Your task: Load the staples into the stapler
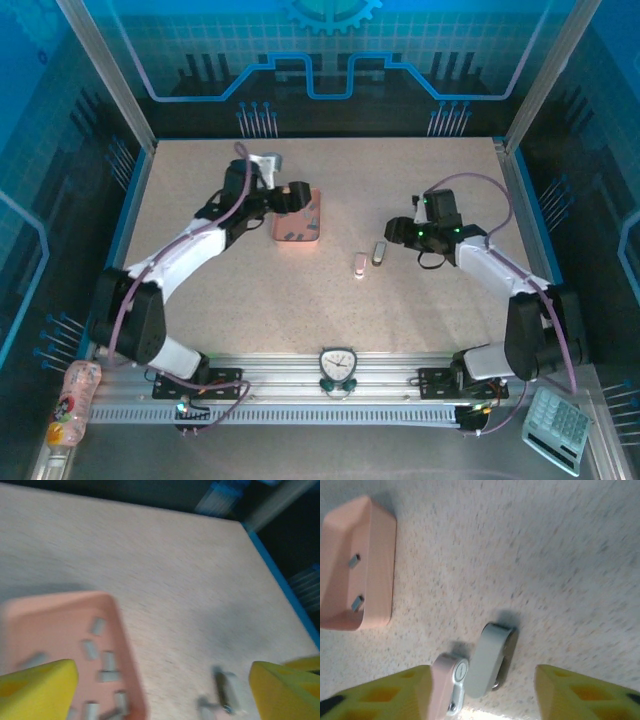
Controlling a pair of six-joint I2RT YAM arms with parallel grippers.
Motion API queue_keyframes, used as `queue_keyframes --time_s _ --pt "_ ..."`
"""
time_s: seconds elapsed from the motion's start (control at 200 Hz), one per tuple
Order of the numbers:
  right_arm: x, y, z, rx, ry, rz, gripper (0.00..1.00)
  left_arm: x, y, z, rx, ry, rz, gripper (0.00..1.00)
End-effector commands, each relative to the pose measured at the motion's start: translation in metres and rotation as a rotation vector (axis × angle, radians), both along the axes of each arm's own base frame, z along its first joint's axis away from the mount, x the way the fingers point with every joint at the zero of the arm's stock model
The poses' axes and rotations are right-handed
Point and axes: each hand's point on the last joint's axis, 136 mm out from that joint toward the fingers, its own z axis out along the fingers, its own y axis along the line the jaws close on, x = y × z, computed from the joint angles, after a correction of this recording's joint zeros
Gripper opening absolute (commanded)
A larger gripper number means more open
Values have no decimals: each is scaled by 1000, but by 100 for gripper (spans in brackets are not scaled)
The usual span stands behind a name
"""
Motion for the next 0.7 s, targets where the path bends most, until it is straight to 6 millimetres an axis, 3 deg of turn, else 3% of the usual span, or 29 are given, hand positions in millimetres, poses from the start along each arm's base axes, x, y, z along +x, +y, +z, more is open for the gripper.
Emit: queue_keyframes --time_s 0.0,0.055,0.065,0.075,0.09,0.2,0.315,0.375,0.455,0.575,0.69 --pt "16 -31 9 -141 -136 -18 72 -9 72 -14 211 -30 262 97" --pt "23 -44 14 -186 -204 -37 76 -17 99 -17 296 -63 358 99" --pt "24 -45 14 -192 -215 -38 81 -18 104 -19 311 -64 373 99" --pt "25 -48 15 -201 -226 -41 95 -19 108 -19 322 -71 391 99" --pt "27 -51 15 -213 -242 -44 100 -22 114 -20 339 -76 412 99" --pt "36 -68 18 -298 -349 -69 100 -34 148 -34 439 -111 515 99" --pt "41 -85 18 -381 -396 -105 100 -38 163 -49 494 -175 538 99" --pt "45 -91 19 -411 -413 -116 100 -38 173 -68 478 -168 546 99" --pt "50 -94 16 -447 -441 -105 100 -35 175 -89 473 -150 523 99" --pt "55 -97 6 -515 -452 -71 100 -24 171 -100 514 -227 470 99" --pt "54 -95 -9 -515 -540 -47 100 -24 189 -117 396 -188 493 99"
